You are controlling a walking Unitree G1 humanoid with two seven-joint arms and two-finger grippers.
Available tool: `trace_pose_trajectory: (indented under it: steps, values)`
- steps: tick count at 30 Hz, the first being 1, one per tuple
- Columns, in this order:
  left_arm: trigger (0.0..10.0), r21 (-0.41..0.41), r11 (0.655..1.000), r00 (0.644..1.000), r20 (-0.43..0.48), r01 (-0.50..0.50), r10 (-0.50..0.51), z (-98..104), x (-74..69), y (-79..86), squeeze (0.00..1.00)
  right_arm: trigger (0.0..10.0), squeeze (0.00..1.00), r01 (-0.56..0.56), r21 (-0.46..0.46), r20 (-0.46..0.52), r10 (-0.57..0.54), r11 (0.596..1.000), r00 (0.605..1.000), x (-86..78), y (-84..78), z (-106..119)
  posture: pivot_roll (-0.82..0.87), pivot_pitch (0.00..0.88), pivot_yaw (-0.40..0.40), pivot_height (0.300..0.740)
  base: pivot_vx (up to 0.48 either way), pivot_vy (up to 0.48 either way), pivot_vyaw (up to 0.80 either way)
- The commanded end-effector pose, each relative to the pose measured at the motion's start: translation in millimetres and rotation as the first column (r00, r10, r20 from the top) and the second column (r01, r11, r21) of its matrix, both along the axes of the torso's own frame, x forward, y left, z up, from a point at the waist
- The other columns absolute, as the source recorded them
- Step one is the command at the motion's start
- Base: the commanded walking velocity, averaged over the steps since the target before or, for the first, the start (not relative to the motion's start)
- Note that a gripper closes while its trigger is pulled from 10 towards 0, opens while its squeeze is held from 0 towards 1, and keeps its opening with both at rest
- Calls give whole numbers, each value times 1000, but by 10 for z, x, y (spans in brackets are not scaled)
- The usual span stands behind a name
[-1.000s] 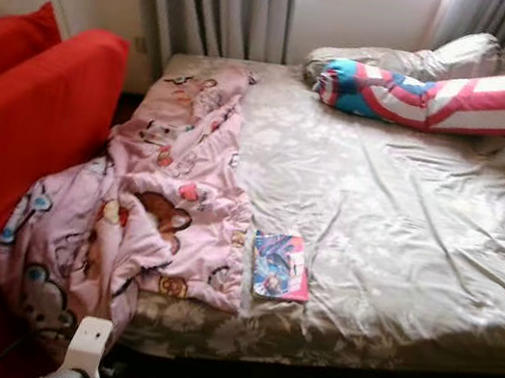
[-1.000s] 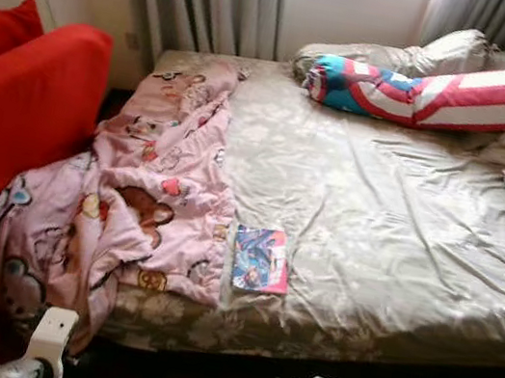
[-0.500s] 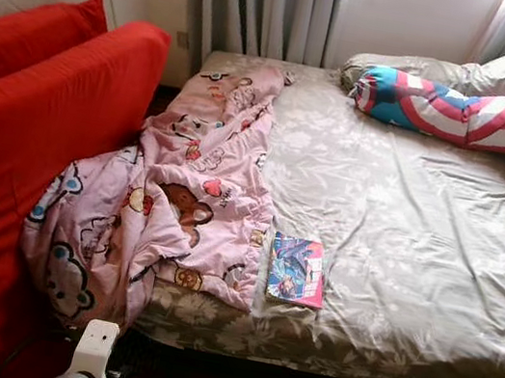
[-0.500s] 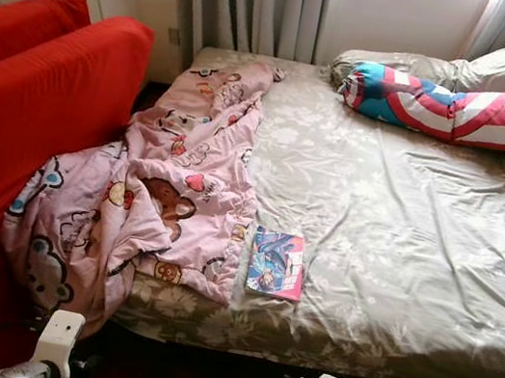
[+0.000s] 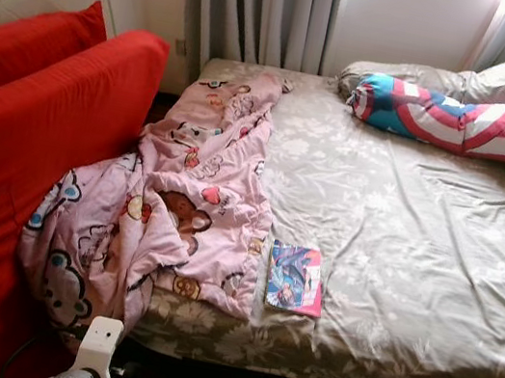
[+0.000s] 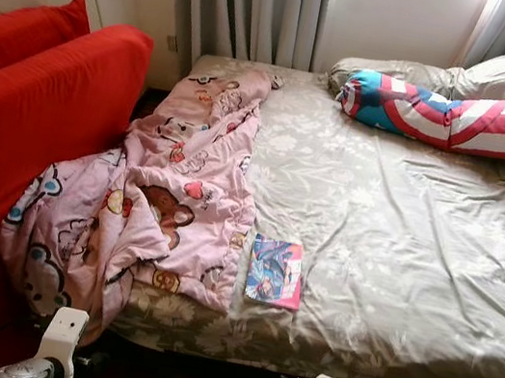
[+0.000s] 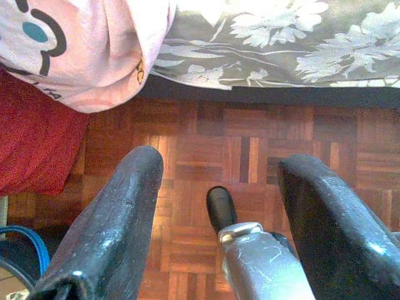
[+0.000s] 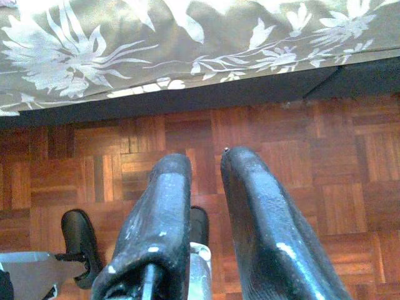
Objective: Clean up the room
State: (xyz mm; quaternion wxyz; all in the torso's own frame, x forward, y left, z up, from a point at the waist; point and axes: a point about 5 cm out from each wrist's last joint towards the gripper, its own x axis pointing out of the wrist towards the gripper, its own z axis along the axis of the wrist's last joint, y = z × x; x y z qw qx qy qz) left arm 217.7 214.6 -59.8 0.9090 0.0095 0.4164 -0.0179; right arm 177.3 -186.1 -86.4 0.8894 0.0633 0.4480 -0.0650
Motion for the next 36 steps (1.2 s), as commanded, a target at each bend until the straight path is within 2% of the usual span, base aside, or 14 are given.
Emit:
trace_pose_trajectory:
  steps: [1, 24, 32, 36]
  values:
    - [10000, 11, 1000, 1000, -24, -6, 6, -21, -51, 57, 0, 10000, 0, -8, 3, -4, 8, 1000, 1000, -1, 24, -4, -115, 0, 18, 740, 285, 0, 0]
    - [10000, 8, 1000, 1000, -30, 9, -9, -26, -67, 66, 0, 10000, 0, -93, 16, -8, 93, 996, 996, -1, 65, -7, -138, 0, 32, 740, 287, 0, 0]
    - [10000, -30, 999, 999, -3, -38, 38, -22, -63, 54, 0, 10000, 0, -105, 16, 78, 104, 994, 992, 54, 67, 40, -144, 0, 37, 740, 38, 0, 0]
    - [10000, -34, 999, 999, 4, -39, 39, -15, -47, 41, 0, 10000, 0, -175, 1, 103, 174, 985, 979, 101, 72, 71, -134, 0, 30, 740, 0, 0, 0]
